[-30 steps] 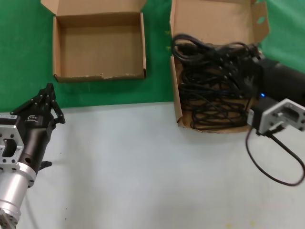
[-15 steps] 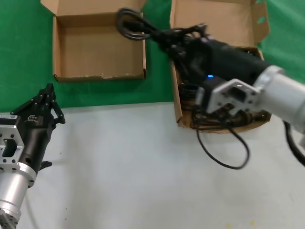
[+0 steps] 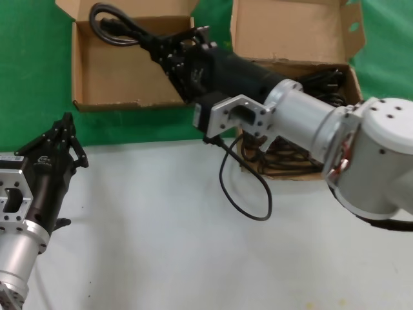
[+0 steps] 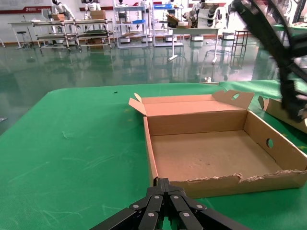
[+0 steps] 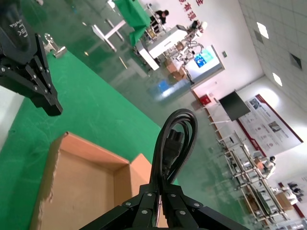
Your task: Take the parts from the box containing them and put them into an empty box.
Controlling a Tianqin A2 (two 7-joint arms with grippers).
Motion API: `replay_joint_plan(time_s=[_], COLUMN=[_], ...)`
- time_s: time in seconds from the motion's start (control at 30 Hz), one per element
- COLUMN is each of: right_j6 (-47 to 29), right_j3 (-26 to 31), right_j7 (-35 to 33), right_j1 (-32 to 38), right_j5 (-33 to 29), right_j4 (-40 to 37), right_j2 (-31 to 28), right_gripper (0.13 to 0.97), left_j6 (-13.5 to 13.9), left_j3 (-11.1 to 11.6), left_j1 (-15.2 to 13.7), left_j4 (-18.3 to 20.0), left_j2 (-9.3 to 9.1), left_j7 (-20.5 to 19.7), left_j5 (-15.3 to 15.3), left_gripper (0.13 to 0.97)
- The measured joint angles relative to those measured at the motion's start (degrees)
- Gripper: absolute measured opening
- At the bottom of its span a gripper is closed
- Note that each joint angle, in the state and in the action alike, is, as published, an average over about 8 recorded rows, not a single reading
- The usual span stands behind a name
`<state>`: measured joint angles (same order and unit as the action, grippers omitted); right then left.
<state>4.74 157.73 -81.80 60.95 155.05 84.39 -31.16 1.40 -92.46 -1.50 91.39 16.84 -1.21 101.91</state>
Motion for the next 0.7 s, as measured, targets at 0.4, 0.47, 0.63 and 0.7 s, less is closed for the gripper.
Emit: replay_joint_plan(time_s=[0.4,0.47,0.63,0.7], right_j6=[-7.3,-8.8,-11.8,-12.7], right_j3=[-8.9,-11.7,-18.7,-21.7], right_j7=[13.2,14.8,17.6,17.9], right_j1=[-3.9,-5.2,-8.5,-10.0], right_j5=[-21.7,-25.3,-33.8,-36.8], right_j4=[-11.1,-12.3,-13.6,-13.2], right_j2=[10.1,11.6,14.6,15.6], right_gripper=[0.201,0.208,0.279,0.307], left_j6=[0.0,0.0,0.0,0.0], left_j3=[0.0,0.0,0.0,0.0], left_j1=[0.0,0.0,0.0,0.0], left_j4=[0.0,0.0,0.0,0.0], left_j2=[0.0,0.0,0.0,0.0], left_j7=[0.0,0.0,0.0,0.0], left_j5=[0.0,0.0,0.0,0.0], left_gripper=[0.145,0.145,0.145,0.145])
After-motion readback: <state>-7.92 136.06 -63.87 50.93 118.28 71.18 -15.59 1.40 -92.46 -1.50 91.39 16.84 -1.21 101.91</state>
